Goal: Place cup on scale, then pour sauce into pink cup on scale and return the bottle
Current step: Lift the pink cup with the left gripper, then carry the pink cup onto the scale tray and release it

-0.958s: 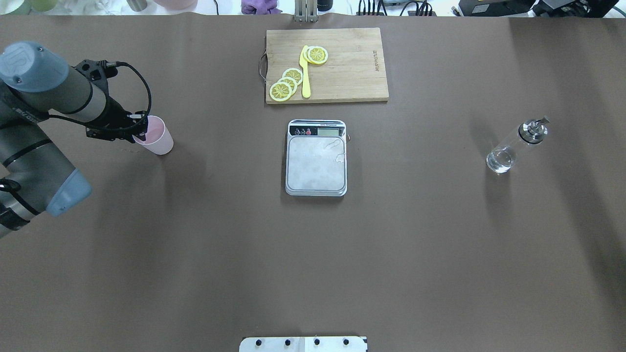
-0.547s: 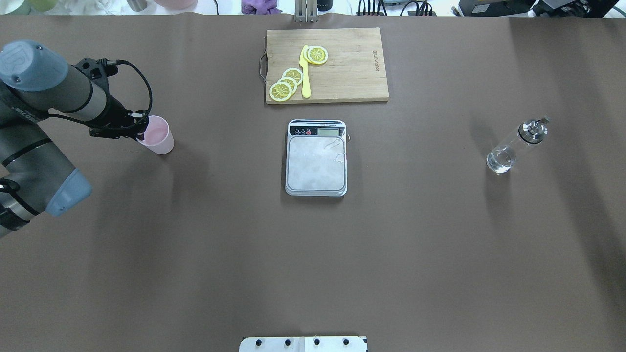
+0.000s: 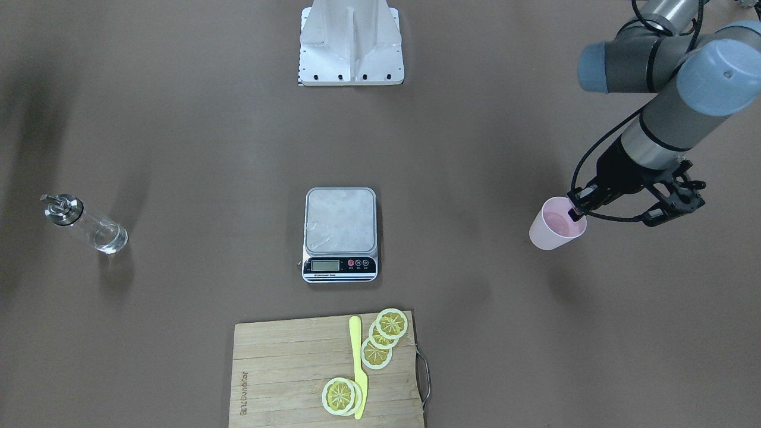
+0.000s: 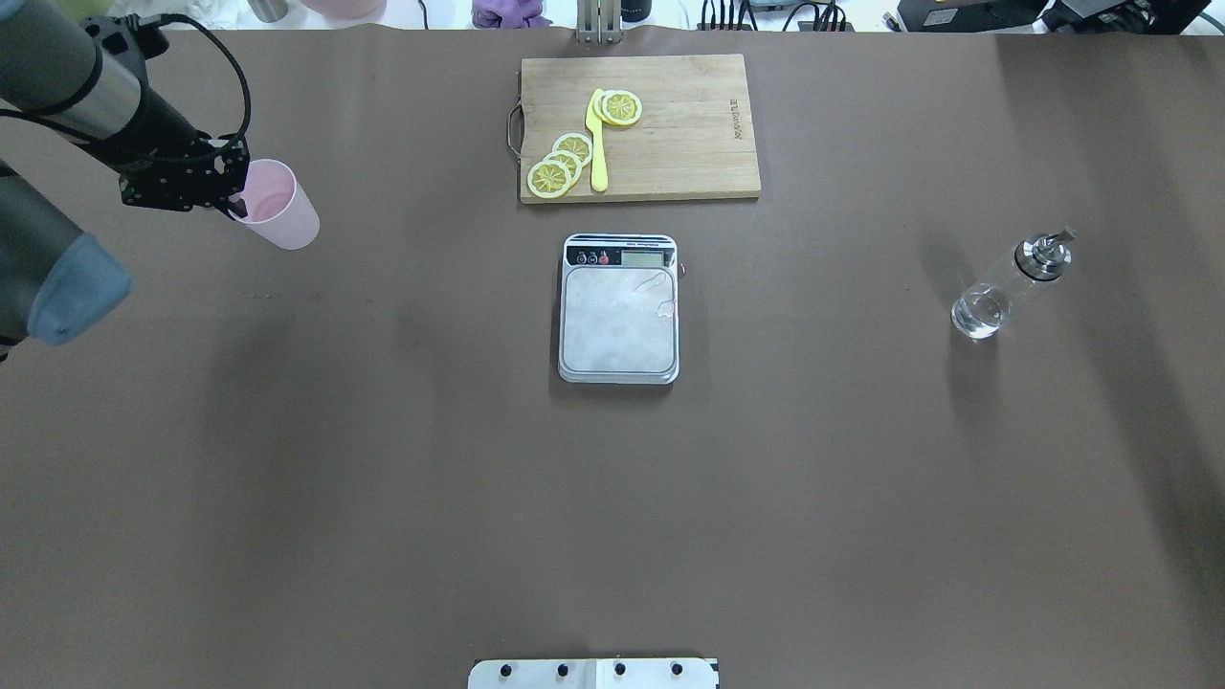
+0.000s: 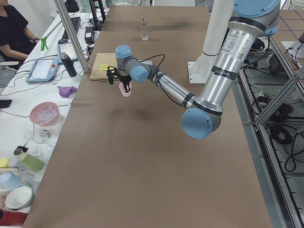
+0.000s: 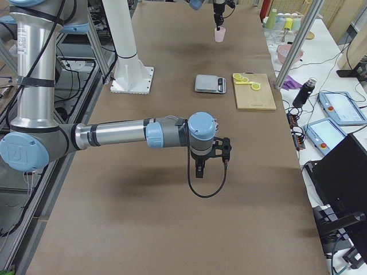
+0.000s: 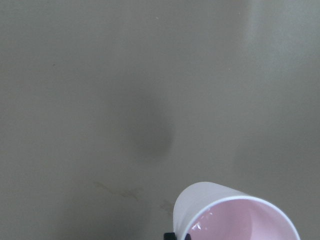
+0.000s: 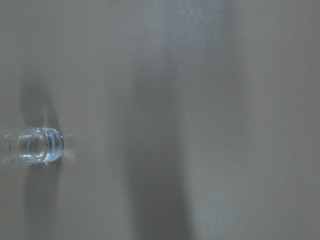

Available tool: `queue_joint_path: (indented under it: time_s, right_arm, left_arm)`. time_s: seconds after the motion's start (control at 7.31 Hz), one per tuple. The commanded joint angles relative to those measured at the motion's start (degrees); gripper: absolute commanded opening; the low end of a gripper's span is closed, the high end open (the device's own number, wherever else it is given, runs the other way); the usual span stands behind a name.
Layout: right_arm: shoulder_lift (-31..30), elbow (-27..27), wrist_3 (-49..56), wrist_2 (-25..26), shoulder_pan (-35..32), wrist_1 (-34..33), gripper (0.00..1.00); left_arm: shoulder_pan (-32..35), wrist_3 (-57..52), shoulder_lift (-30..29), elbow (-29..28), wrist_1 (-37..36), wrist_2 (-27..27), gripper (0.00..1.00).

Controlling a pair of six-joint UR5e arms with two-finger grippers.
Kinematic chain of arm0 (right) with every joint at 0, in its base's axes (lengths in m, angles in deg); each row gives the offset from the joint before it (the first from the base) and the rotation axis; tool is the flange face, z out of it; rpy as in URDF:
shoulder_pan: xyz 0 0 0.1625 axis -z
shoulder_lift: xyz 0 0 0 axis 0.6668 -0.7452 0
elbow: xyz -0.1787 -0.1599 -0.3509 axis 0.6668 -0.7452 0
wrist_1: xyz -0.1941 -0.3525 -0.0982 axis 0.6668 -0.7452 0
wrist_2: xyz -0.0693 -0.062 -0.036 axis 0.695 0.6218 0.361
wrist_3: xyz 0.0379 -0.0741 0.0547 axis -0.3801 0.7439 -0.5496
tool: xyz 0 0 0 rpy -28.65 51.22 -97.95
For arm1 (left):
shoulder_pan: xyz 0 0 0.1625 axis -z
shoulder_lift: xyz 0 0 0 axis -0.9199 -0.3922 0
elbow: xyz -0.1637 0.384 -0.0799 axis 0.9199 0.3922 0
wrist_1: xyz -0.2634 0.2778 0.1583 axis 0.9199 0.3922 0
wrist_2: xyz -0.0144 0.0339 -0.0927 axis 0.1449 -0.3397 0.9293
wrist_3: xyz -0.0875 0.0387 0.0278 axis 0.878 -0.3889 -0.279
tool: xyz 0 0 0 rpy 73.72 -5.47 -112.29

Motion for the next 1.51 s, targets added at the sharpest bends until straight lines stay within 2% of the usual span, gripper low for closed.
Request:
queue_joint_path:
  time_s: [0.0, 0.27, 0.41, 0.68, 0.82, 0.96, 1.09, 1.37]
  right_arm:
    - [0.0, 0.03, 0.0, 0.0, 0.0, -0.19, 1.0]
    - [0.0, -0.05, 0.0, 0.09, 0.09, 0.07, 1.0]
    - [0.0, 0.03, 0.0, 0.0, 0.09, 0.07, 1.0]
    - [0.17, 0.21, 0.0, 0.0, 0.26, 0.16, 1.0]
    - [0.26, 0.3, -0.09, 0.0, 0.26, 0.16, 1.0]
    - [0.44, 0.3, -0.09, 0.0, 0.7, 0.07, 1.0]
    - [0.44, 0.3, -0.26, 0.0, 0.7, 0.07, 1.0]
    - [0.35, 0.39, -0.26, 0.0, 0.7, 0.07, 1.0]
  left_arm:
    - [-0.91, 9.13, -11.96, -0.14, -14.91, 0.66, 0.0]
    - [-7.14, 21.1, -17.61, -2.41, -13.73, 0.05, 0.0]
    - [-9.43, 27.43, -20.95, -5.39, -11.63, -0.04, 0.0]
    - [-14.27, 33.1, -29.2, -13.45, -10.3, -1.96, 0.0]
    - [-15.24, 35.38, -30.63, -18.98, -4.72, -2.76, 0.0]
    - [-17.86, 37.67, -30.65, -21.39, -0.4, -5.9, 0.0]
    - [-20.67, 37.78, -30.73, -22.37, -0.1, -8.37, 0.0]
    - [-22.8, 37.86, -30.73, -22.47, -0.18, -8.39, 0.0]
